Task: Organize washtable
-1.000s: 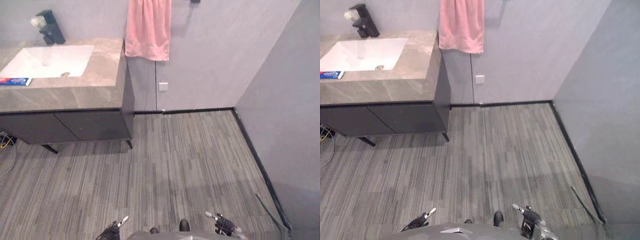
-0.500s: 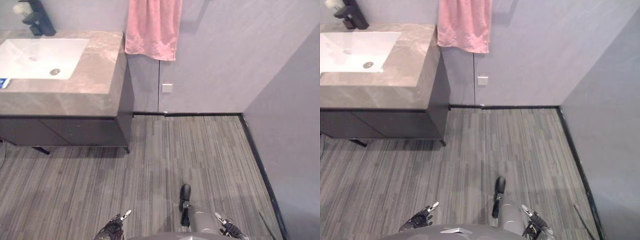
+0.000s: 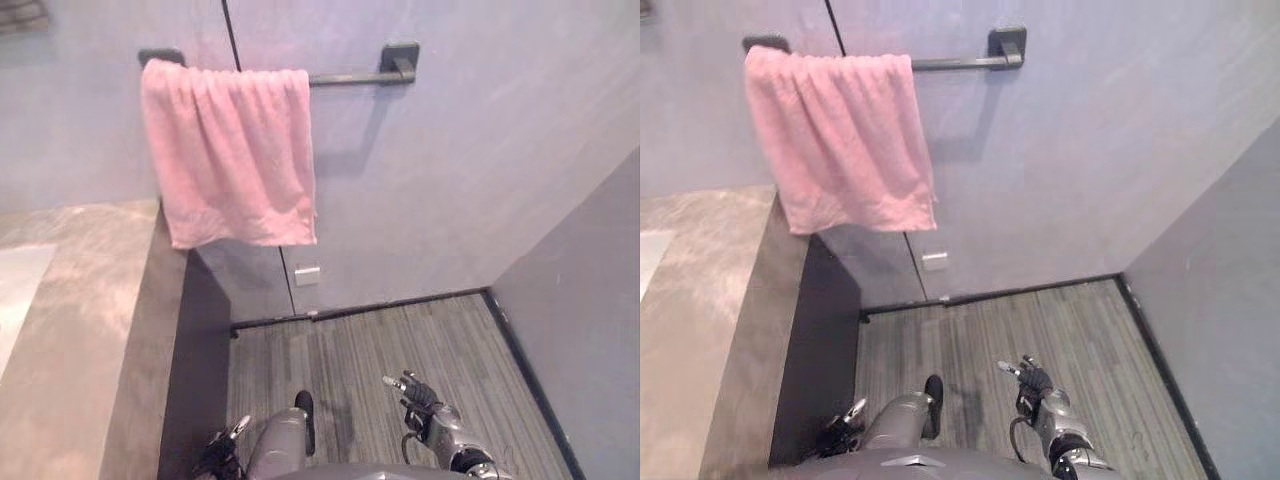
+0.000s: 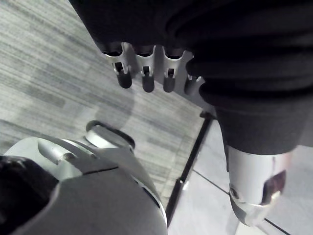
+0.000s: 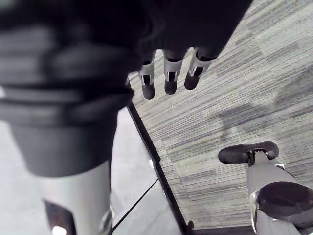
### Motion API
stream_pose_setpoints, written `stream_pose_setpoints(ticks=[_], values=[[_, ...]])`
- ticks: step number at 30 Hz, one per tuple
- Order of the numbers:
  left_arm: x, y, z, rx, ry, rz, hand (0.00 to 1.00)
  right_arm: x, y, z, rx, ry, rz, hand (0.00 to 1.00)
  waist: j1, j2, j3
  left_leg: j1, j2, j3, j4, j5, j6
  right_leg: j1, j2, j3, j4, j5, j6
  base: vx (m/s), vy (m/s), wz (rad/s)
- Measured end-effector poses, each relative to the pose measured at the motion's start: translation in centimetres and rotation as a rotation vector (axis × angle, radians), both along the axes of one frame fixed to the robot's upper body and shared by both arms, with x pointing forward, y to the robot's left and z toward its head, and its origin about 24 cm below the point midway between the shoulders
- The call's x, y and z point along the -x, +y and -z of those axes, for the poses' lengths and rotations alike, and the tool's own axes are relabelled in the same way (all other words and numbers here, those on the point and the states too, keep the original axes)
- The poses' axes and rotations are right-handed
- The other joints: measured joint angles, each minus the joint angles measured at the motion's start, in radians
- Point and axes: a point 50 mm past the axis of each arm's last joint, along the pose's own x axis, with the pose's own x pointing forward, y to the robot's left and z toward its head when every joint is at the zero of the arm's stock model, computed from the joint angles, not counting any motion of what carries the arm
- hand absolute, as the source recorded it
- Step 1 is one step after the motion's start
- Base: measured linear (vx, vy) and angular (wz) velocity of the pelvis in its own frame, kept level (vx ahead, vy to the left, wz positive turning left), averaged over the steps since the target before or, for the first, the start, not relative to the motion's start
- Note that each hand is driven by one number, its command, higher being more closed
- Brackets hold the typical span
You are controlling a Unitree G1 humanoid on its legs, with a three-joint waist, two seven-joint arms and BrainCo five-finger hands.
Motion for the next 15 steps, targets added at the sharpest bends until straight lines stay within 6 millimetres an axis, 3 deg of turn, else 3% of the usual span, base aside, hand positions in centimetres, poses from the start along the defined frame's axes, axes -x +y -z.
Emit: stream_pose_setpoints(ticks=[1, 2, 3, 4, 5, 6, 7, 8, 9, 10, 12, 15], values=[[-1.1, -0.9, -0.1, 0.01, -0.031, 0.04, 0.0, 2.0, 1.1, 0.8, -0.035, 0.048, -0.032, 0.0, -0.03, 0.024, 0.002, 0.257, -0.007, -0.025, -0.108, -0.035, 0.026, -0.181, -0.032, -0.076, 0.194, 0.014, 0.014, 0.24, 0.186, 0.6], [-1.2, -1.3, -0.1, 0.021, -0.034, 0.033, 0.0, 2.2, 1.2, 0.8, -0.038, 0.052, -0.03, 0.0, -0.029, 0.017, -0.002, 0.282, -0.012, -0.031, -0.119, -0.035, 0.027, -0.205, -0.044, -0.083, 0.141, 0.035, 0.039, 0.25, 0.137, 0.67], [-1.2, -1.4, -0.1, 0.025, -0.041, 0.02, 0.0, 2.2, 1.1, 0.8, -0.037, 0.051, -0.03, 0.0, -0.027, 0.013, -0.006, 0.3, -0.015, -0.032, -0.127, -0.041, 0.025, -0.227, -0.057, -0.098, 0.068, 0.094, 0.045, 0.14, -0.026, 0.26], [-1.4, -1.5, -0.1, 0.024, -0.047, 0.02, 0.0, 2.1, 1.2, 0.8, -0.037, 0.049, -0.033, 0.0, -0.025, 0.012, -0.008, 0.309, -0.014, -0.032, -0.137, -0.048, 0.023, -0.242, -0.059, -0.103, 0.038, 0.105, 0.034, 0.07, -0.085, 0.19], [-1.9, -1.6, -0.3, 0.022, -0.056, 0.042, 0.0, 1.7, 1.3, 0.7, -0.035, 0.04, -0.048, 0.0, -0.025, 0.02, -0.006, 0.336, -0.004, -0.048, -0.166, -0.087, 0.014, -0.27, -0.051, -0.121, -0.052, 0.073, 0.012, -0.08, -0.075, 0.13], [-1.9, -1.7, -0.3, 0.022, -0.057, 0.047, 0.0, 1.8, 1.4, 0.7, -0.034, 0.044, -0.058, 0.0, -0.025, 0.02, -0.01, 0.332, -0.002, -0.056, -0.163, -0.092, 0.009, -0.259, -0.042, -0.122, -0.157, 0.075, 0.015, -0.27, -0.082, 0.34], [-1.5, -1.7, -0.3, 0.005, -0.057, 0.064, 0.0, 2.0, 1.5, 0.8, -0.03, 0.049, -0.073, 0.0, -0.032, 0.019, -0.03, 0.302, 0.004, -0.082, -0.153, -0.113, -0.009, -0.214, -0.01, -0.12, -0.423, 0.129, 0.041, -0.25, -0.151, 0.5], [-1.8, -1.3, -0.5, -0.023, -0.074, 0.057, 0.0, 1.9, 1.8, 0.6, -0.022, 0.031, -0.09, 0.0, -0.035, -0.008, -0.038, 0.295, -0.012, -0.105, -0.147, -0.137, -0.028, -0.208, -0.008, -0.118, -0.513, 0.21, 0.014, -0.19, -0.231, 0.52], [-1.9, -0.9, -0.7, -0.037, -0.084, 0.049, 0.0, 1.7, 1.9, 0.4, -0.017, 0.015, -0.103, 0.0, -0.036, -0.025, -0.043, 0.297, -0.023, -0.114, -0.149, -0.142, -0.039, -0.205, -0.01, -0.127, -0.524, 0.213, -0.001, 0.01, -0.299, 0.26], [-1.5, -1.1, -0.6, -0.032, -0.079, 0.008, 0.0, 1.3, 1.5, 0.0, 0.009, -0.017, -0.122, 0.0, -0.03, -0.012, -0.059, 0.298, -0.006, -0.126, -0.147, -0.143, -0.056, -0.204, 0.002, -0.136, -0.524, 0.198, -0.011, 0.1, -0.297, 0.16], [-0.4, -1.6, -0.4, -0.014, -0.071, -0.049, 0.0, -1.3, 0.8, -2.6, 0.065, -0.2, -0.144, 0.0, -0.036, 0.023, -0.086, 0.284, 0.03, -0.155, -0.158, -0.145, -0.079, -0.201, 0.045, -0.154, -0.586, 0.193, -0.027, 0.15, -0.297, 0.06], [-0.1, -1.2, -1.0, -0.033, -0.112, -0.101, 0.0, -4.7, 0.7, -6.8, 0.086, -0.449, -0.142, 0.0, -0.029, 0.042, -0.096, 0.27, 0.066, -0.184, -0.169, -0.153, -0.094, -0.177, 0.096, -0.15, -0.676, 0.229, -0.045, 0.09, -0.226, -0.19]])
